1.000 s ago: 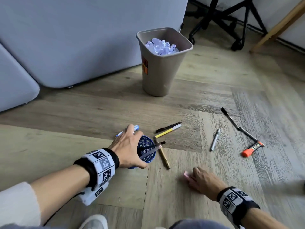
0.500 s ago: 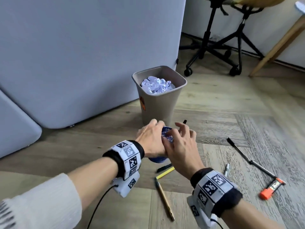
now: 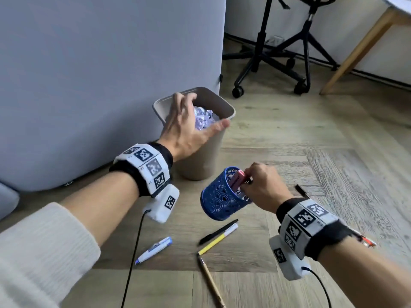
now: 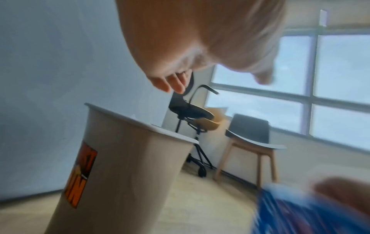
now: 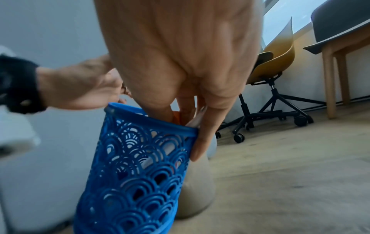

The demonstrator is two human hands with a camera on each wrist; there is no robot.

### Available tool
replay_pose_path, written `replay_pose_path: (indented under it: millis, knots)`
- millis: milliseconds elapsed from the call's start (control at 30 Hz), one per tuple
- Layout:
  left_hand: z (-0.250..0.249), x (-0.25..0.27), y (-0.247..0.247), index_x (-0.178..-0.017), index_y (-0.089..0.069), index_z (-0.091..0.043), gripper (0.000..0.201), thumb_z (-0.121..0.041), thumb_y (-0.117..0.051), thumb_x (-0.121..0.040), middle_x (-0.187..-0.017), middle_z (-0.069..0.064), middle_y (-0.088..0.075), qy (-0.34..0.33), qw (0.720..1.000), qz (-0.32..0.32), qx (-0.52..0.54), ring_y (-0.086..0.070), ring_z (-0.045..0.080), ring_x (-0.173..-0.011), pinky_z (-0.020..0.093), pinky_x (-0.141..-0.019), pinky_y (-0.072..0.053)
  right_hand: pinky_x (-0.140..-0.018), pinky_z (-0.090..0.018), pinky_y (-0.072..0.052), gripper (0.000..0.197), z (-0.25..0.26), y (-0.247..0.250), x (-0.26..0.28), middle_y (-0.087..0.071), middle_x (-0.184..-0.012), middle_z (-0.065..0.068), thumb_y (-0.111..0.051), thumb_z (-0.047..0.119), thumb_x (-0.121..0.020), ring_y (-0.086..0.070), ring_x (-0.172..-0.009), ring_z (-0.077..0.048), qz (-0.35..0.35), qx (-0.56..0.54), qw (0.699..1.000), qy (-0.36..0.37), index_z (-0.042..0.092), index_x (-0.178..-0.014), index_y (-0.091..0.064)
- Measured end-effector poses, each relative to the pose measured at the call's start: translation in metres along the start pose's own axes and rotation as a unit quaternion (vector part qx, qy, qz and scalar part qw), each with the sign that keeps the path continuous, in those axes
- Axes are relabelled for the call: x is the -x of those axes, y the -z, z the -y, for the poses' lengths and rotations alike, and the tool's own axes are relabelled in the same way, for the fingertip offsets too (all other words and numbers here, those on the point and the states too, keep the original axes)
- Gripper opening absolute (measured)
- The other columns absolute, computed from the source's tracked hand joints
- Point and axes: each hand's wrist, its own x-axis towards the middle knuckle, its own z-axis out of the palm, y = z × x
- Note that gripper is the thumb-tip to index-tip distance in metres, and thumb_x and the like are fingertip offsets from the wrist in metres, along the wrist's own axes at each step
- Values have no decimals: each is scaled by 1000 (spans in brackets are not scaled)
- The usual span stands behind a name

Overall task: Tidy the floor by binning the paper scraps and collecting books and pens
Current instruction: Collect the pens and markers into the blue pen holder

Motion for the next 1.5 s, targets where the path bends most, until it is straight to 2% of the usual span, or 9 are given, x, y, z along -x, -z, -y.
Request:
replay_pose_path:
  millis: [167,333,467,633,833,1033,1300,1400,1500]
  knots:
    - [41,-7,-23,-153,-15,-19,94,-78,-31,-82,-160,-1,-16,38,982,108,-153,-4,22,-149,54,-118,-6,-63,-25,-31,13,-28,-25,30,-61,-84,-4,-62,12,-77,-51,-73,-21,32,57,998,-9,9,-80,-74]
    - [32,79,-37,-137,-46,-8,67,-33,-58,-76,-141,5,-51,-143,988,-57,21,-45,19,-132,44,-110,-33,-68,-27,-41,13,-32,-42,39,-59,-84,0,-65,18,-77,-54,-78,-18,38,67,997,6,16,-83,-76]
    - [45,175,-66,-147,-22,-24,104,-48,-75,-61,-145,-11,-42,8,966,207,154,-42,-2,-130,21,-108,-35,-74,-30,-43,18,-10,-59,34,-63,-85,-5,-61,21,-82,-58,-82,-22,50,68,996,40,11,-84,-75]
    - [90,224,-70,-122,-45,-40,89,-51,-86,-44,-106,-24,-58,136,974,142,112,-57,-5,-96,17,-79,-49,-77,-31,-47,29,39,-91,37,-63,-102,-3,-60,42,-86,-62,-89,-24,164,34,980,107,21,-105,-68]
    - [139,272,-36,-118,-46,-38,82,-40,-84,-46,-102,-21,-63,211,969,87,97,-61,-2,-91,19,-77,-50,-73,-30,-48,28,45,-104,37,-65,-97,7,-58,49,-90,-58,-72,-9,-109,-35,977,178,24,-102,-62]
    - [150,307,-35,-122,-44,-39,85,-49,-80,-46,-107,-22,-62,213,966,127,75,-61,1,-92,14,-80,-47,-63,-30,-33,46,-9,-168,102,-57,-98,-1,-28,69,-85,-58,-80,-24,280,282,913,98,25,-87,-43]
    - [146,301,-45,-123,-32,-51,92,-47,-82,-46,-110,-41,-44,177,971,141,79,-46,-15,-99,-5,-85,-28,-56,-36,-32,16,-29,-171,101,-50,-72,-2,-33,15,-99,-45,-56,-21,200,78,976,21,23,-89,-24]
    - [142,301,-53,-129,-33,-47,95,-50,-81,-47,-122,-34,-48,165,971,151,85,-49,-10,-111,6,-96,-36,-67,-35,-39,17,-26,-155,71,-62,-95,-18,-41,29,-100,-61,-87,-37,87,40,984,-153,13,-104,-38]
    - [140,303,-60,-132,-36,-40,97,-56,-79,-46,-128,-24,-53,168,968,168,80,-50,-2,-117,22,-100,-42,-92,-34,-46,39,-27,-150,51,-51,-127,-26,-34,34,-103,-55,-116,-35,202,98,945,-239,13,-134,-47]
